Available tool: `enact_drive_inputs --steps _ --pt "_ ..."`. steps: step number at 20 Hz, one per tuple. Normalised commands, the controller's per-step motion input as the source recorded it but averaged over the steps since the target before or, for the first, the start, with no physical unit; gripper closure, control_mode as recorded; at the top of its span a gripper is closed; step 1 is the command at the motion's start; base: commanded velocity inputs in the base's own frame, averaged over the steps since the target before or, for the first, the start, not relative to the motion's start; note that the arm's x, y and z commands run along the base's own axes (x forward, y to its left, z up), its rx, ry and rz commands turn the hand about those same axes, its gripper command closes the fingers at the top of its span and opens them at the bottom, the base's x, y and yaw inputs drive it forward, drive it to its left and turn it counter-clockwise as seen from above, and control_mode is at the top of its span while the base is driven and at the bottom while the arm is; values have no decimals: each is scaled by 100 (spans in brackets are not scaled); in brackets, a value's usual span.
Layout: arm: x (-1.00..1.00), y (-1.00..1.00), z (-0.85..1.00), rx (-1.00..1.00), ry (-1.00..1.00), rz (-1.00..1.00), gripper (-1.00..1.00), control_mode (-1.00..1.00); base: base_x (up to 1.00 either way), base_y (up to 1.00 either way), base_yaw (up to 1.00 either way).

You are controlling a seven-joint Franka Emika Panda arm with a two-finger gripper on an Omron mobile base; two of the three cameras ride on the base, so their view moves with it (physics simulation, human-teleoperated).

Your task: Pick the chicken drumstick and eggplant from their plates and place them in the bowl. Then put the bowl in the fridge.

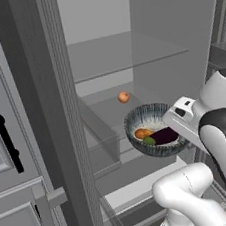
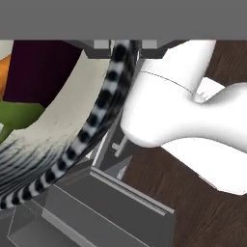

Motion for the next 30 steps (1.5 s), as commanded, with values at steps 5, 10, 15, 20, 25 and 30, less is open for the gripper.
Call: enact_drive_inputs --steps 5,10,15,20,25,30 --pt "100 29 -11 -2 -3 4 100 -100 0 0 0" --pt "100 4 -44 -5 -1 13 100 -100 0 0 0" --pt "94 27 -57 -9 -1 8 100 -100 0 0 0" --pt "100 12 -25 -1 0 4 100 -100 0 0 0" --pt "100 3 -10 0 0 0 100 -100 0 0 0" --pt "100 27 -21 -4 4 0 100 -100 0 0 0"
